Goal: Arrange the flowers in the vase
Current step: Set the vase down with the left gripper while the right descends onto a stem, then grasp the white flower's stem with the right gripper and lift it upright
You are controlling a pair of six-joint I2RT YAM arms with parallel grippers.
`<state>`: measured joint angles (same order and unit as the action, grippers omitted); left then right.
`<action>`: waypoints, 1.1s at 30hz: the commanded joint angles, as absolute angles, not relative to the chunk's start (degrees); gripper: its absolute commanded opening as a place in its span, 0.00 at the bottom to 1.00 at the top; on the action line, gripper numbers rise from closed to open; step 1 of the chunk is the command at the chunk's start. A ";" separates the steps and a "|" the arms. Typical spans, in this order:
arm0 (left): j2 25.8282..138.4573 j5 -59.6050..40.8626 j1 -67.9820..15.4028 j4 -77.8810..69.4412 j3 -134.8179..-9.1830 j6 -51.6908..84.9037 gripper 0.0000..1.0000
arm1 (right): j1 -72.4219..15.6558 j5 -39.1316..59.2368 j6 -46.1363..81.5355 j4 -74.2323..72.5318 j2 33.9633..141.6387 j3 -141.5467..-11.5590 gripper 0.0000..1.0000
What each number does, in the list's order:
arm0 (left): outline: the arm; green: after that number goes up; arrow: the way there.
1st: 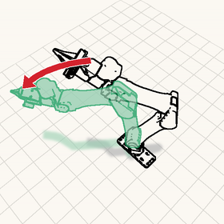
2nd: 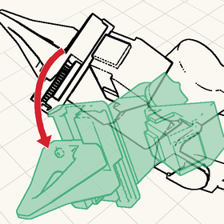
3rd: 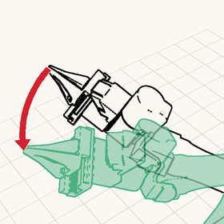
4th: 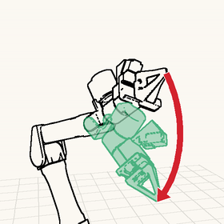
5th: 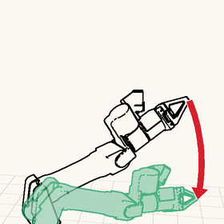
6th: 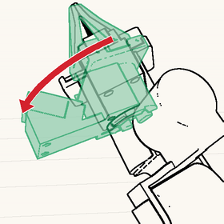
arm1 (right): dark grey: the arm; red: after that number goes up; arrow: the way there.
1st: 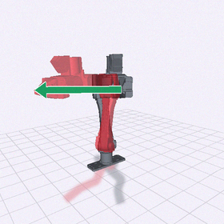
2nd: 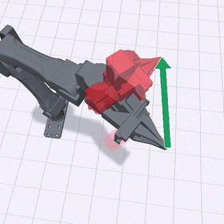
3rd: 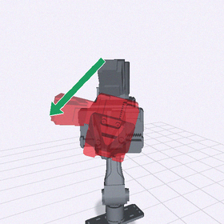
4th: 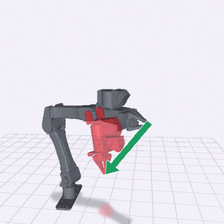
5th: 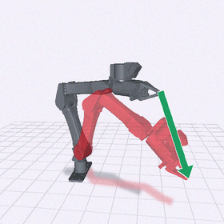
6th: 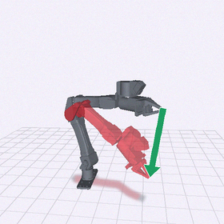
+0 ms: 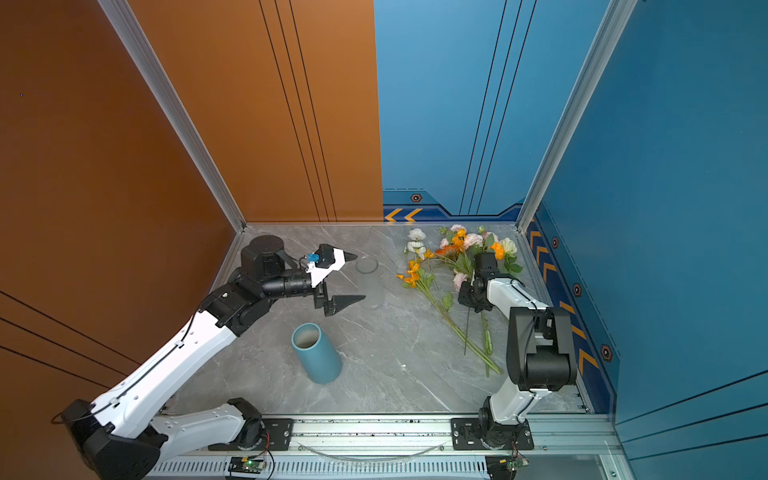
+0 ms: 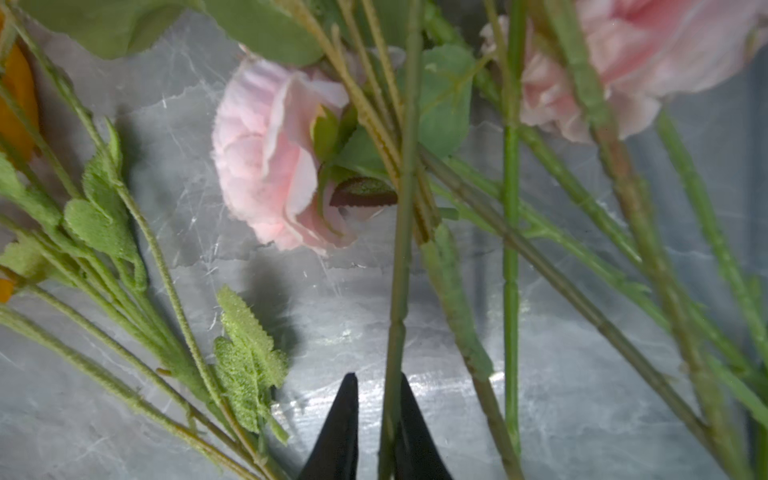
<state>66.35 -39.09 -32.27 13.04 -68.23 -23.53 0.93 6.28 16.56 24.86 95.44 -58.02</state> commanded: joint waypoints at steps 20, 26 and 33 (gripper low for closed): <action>67.18 -36.92 -32.52 11.38 -66.97 -23.50 0.98 | 2.08 10.71 13.18 35.52 80.58 -65.31 0.00; 66.93 -36.74 -32.52 11.42 -66.93 -23.55 0.98 | 4.45 25.16 13.32 34.97 77.80 -66.66 0.00; 66.46 -36.33 -32.52 11.33 -66.72 -23.64 0.98 | 3.07 32.52 15.21 33.19 75.02 -68.20 0.00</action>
<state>66.87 -37.28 -32.27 12.32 -67.48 -23.53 4.01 27.42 14.59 33.47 77.47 -66.19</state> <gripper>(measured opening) 0.979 0.052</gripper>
